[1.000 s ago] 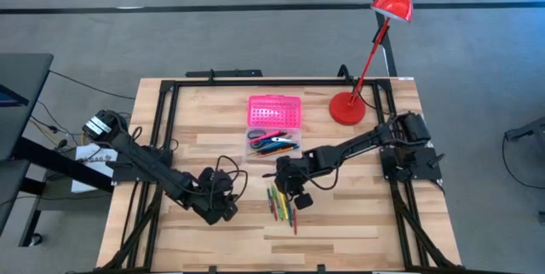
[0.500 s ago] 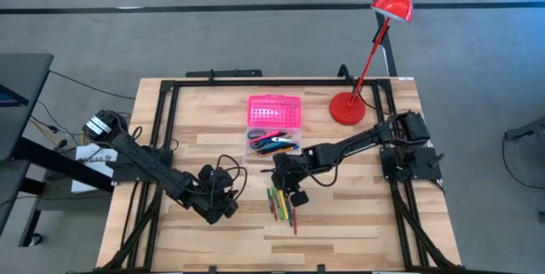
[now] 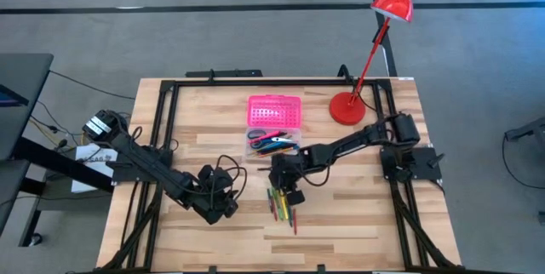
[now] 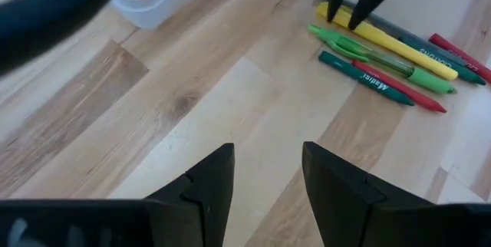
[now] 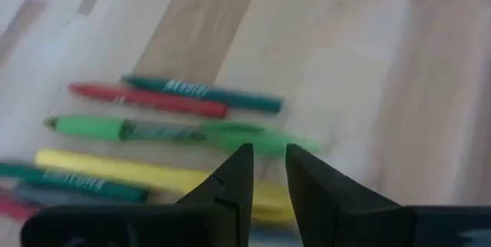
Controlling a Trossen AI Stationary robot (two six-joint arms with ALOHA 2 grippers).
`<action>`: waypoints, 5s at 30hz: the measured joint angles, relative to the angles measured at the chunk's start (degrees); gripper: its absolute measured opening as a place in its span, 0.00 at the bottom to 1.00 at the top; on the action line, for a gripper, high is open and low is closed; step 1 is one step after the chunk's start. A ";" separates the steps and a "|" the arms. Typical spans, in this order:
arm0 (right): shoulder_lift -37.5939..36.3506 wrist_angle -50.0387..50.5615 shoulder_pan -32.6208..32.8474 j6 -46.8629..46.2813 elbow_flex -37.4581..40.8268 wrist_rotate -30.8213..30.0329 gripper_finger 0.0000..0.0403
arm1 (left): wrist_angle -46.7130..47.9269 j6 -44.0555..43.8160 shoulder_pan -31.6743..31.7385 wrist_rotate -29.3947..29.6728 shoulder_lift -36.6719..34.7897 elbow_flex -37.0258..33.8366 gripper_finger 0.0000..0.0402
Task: Pick & place school supplies into a supply box
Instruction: Put the yellow pen into the pink supply box
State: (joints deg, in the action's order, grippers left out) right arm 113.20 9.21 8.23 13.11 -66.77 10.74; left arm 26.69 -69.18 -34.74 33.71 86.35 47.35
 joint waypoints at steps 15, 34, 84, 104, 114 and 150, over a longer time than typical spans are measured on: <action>0.16 10.14 -1.28 -6.36 -0.19 -4.15 0.18 | 2.36 -0.59 -0.49 -0.24 0.00 0.00 0.37; -8.47 21.11 -2.42 1.39 0.25 -4.43 0.18 | 3.80 -0.36 -0.46 -0.24 0.00 0.00 0.37; -5.08 14.17 6.69 15.87 3.45 -1.55 0.18 | 4.88 -0.42 0.02 0.59 0.00 0.00 0.37; -5.43 13.80 -0.60 2.94 5.97 -8.57 0.03 | 4.91 -0.42 0.08 4.15 0.00 0.00 0.37; -9.17 17.11 -3.59 -0.24 3.44 -9.23 0.05 | 6.27 -0.40 0.08 4.47 0.02 0.00 0.37; -14.46 12.62 -17.62 0.37 -2.25 -10.67 0.08 | 7.50 0.48 2.11 9.20 0.02 0.00 0.37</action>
State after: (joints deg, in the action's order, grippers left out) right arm 98.74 21.83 -9.39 13.47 -69.01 0.07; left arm 34.20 -68.71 -32.62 42.92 86.37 47.35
